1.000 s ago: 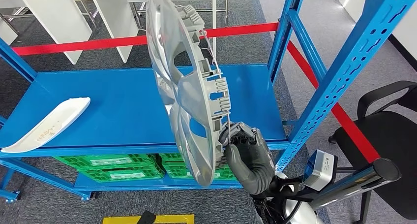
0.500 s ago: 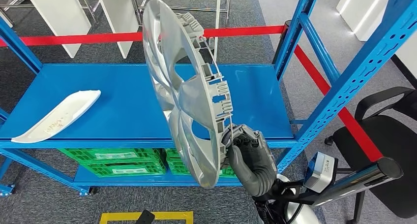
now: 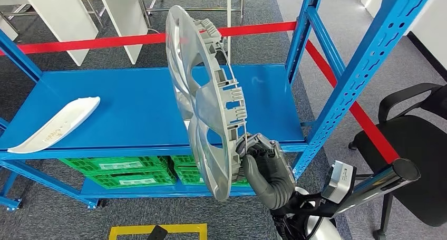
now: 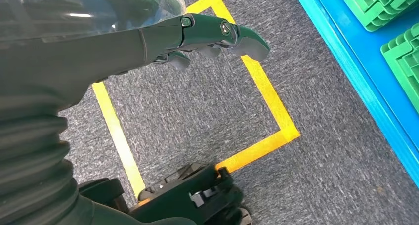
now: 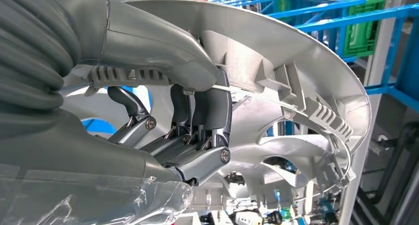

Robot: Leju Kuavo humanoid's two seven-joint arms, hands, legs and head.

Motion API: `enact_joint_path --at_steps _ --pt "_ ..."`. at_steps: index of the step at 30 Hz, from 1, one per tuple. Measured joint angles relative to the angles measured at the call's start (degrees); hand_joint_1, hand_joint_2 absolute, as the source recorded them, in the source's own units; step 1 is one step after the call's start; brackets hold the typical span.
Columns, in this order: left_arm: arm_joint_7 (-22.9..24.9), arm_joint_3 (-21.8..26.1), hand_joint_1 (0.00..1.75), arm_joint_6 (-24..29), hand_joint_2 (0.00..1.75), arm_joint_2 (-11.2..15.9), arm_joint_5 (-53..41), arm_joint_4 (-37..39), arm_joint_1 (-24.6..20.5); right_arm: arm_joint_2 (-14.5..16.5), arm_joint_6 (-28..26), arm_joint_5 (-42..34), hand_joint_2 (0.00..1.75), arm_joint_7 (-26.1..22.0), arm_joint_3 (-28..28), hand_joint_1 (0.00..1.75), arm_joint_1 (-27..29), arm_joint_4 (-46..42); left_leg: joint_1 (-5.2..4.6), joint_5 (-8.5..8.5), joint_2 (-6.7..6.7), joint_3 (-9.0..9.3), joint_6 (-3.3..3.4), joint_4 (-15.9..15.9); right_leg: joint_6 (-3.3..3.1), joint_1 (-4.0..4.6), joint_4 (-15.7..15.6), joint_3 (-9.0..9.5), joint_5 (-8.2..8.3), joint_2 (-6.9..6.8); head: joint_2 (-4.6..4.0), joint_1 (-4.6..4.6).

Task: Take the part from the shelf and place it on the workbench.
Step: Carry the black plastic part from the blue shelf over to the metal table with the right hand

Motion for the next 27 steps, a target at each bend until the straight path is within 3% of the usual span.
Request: enact_joint_path --at_steps 2,4,8,10,12,13,14,15,16,18,20,22,24,25,27 --pt "0.00 0.00 0.00 0.00 1.75 0.03 0.05 0.00 -0.04 0.00 -0.18 0.01 1.75 0.19 0.00 1.75 0.17 -0.01 -0.02 3.62 -0.03 4.33 0.35 -7.68 0.24 0.02 0.03 0.01 0.14 0.08 0.00 0.01" --pt "0.02 0.00 0.00 0.00 1.75 0.07 0.12 -0.01 -0.16 -0.01 -0.31 0.16 1.75 0.28 -0.03 1.75 0.28 -0.02 -0.20 5.47 -0.09 7.22 0.89 -13.78 0.81 0.15 0.08 -0.21 0.43 0.15 0.00 0.03" --pt "0.15 0.00 0.00 0.00 1.75 0.13 0.17 0.00 -0.17 -0.03 -0.48 0.44 1.75 0.32 -0.22 1.75 0.46 -0.03 -0.31 5.90 -0.05 6.86 2.16 -15.18 2.31 0.14 0.03 -0.97 0.86 0.18 0.00 0.07" --pt "0.19 0.00 0.00 0.00 1.75 0.15 0.17 0.00 -0.25 -0.07 -0.51 0.46 1.75 0.32 -0.32 1.75 0.54 -0.04 -0.10 6.54 0.07 6.47 2.94 -15.56 2.79 0.10 2.91 -2.11 -1.67 0.15 0.00 0.30" --pt "0.20 0.00 0.00 0.00 1.75 0.13 0.17 0.00 -0.30 -0.15 -0.55 0.46 1.75 0.35 -0.35 1.75 0.63 -0.03 -0.16 6.94 0.14 5.87 3.31 -15.51 3.01 0.09 10.05 -4.75 -6.07 0.12 0.00 0.60" --pt "0.21 0.00 0.00 0.00 1.75 0.12 0.17 0.00 -0.29 -0.20 -0.58 0.46 1.75 0.39 -0.35 1.75 0.68 -0.03 -0.26 7.11 0.17 5.54 3.39 -15.42 3.05 0.09 13.58 -5.96 -7.65 0.12 0.00 0.67" --pt "0.22 0.00 0.00 0.00 1.75 0.12 0.18 0.00 -0.28 -0.25 -0.60 0.46 1.75 0.42 -0.35 1.75 0.71 -0.02 -0.35 7.28 0.19 5.20 3.42 -15.30 3.03 0.10 15.61 -6.45 -8.24 0.12 0.00 0.68" --pt "0.23 0.00 0.00 0.00 1.75 0.13 0.19 0.00 -0.27 -0.30 -0.64 0.46 1.75 0.45 -0.35 1.75 0.73 -0.02 -0.45 7.39 0.20 4.90 3.43 -15.13 2.91 0.12 15.38 -5.85 -7.69 0.12 0.00 0.69" --pt "0.24 0.00 0.00 0.00 1.75 0.13 0.19 0.00 -0.28 -0.34 -0.70 0.46 1.75 0.49 -0.35 1.75 0.73 -0.02 -0.52 7.48 0.20 4.67 3.41 -14.92 2.70 0.16 12.78 -4.12 -6.21 0.12 0.00 0.69" --pt "0.24 0.00 0.00 0.00 1.75 0.10 0.21 0.00 -0.29 -0.38 -0.86 0.48 1.75 0.60 -0.36 1.75 0.72 -0.03 -0.67 7.54 0.17 4.36 3.19 -14.50 2.11 0.37 4.61 0.54 -3.22 0.09 0.00 0.67" --pt "0.24 0.00 0.00 -0.01 1.75 0.08 0.23 -0.01 -0.34 -0.40 -1.08 0.51 1.75 0.71 -0.37 1.75 0.72 -0.04 -0.80 7.77 0.16 3.97 2.65 -14.24 1.54 0.63 0.05 2.72 -2.29 0.12 0.00 0.63" --pt "0.24 0.00 0.00 -0.02 1.75 0.08 0.27 -0.02 -0.34 -0.42 -1.27 0.60 1.75 0.80 -0.38 1.75 0.76 -0.05 -0.80 8.18 0.17 3.68 1.97 -14.25 1.06 0.77 -0.32 2.49 -2.10 0.20 0.00 0.63" --pt "0.24 -0.01 0.00 -0.02 1.75 0.12 0.32 -0.01 -0.32 -0.42 -1.35 0.66 1.75 0.88 -0.39 1.75 0.77 -0.04 -0.75 7.58 0.11 3.45 1.33 -13.82 0.46 0.52 -0.55 2.24 -1.56 0.08 0.00 0.61" --pt "0.24 -0.01 0.00 -0.02 1.75 0.15 0.35 -0.01 -0.32 -0.42 -1.38 0.66 1.75 0.91 -0.39 1.75 0.77 -0.04 -0.72 6.31 0.07 3.00 1.01 -12.54 0.16 0.33 -0.69 2.10 -1.27 -0.02 0.00 0.48" --pt "0.24 -0.02 0.00 -0.02 1.75 0.17 0.41 0.00 -0.31 -0.42 -1.56 0.67 1.75 1.02 -0.39 1.75 0.77 -0.04 -0.51 2.05 0.03 0.90 0.42 -6.45 -0.21 0.19 -0.71 1.66 -0.85 -0.17 0.00 0.23"
